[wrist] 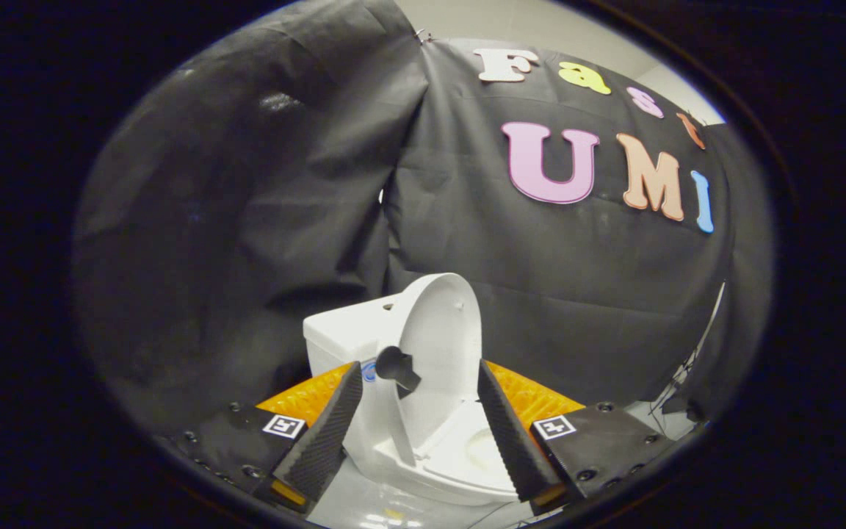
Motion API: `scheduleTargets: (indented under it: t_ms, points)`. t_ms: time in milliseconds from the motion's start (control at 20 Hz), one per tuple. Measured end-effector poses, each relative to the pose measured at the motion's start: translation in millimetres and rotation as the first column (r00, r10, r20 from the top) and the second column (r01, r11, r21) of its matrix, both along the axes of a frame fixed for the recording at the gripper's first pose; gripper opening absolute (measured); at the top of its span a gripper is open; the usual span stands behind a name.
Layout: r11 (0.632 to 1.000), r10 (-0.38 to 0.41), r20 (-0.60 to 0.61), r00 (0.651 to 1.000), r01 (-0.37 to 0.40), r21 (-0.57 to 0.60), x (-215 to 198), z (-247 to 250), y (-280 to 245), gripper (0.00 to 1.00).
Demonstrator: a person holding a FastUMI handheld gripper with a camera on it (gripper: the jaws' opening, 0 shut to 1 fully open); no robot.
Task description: Open the toilet lid.
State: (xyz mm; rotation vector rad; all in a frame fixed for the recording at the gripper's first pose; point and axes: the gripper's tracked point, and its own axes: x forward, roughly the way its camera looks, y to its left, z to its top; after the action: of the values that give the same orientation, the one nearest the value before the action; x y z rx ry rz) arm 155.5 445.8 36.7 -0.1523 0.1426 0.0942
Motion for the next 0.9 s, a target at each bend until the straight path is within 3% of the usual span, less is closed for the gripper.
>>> scheduleTargets:
  t_ms: [100, 300, 600, 900]
  points:
    - [1.0, -0.026, 0.005, 1.0, 0.026, -0.014, -10.4, -2.0, -34.2, 0.97]
    - [0.993, -0.081, 0.085, 0.993, 0.074, 0.087, -31.8, 5.9, -85.9, 0.97]
    - [0.983, -0.185, 0.071, 0.98, 0.185, 0.004, -54.0, -12.9, -157.7, 0.97]
    - [0.974, -0.206, -0.001, 0.978, 0.205, -0.091, -55.6, -40.8, -198.5, 0.97]
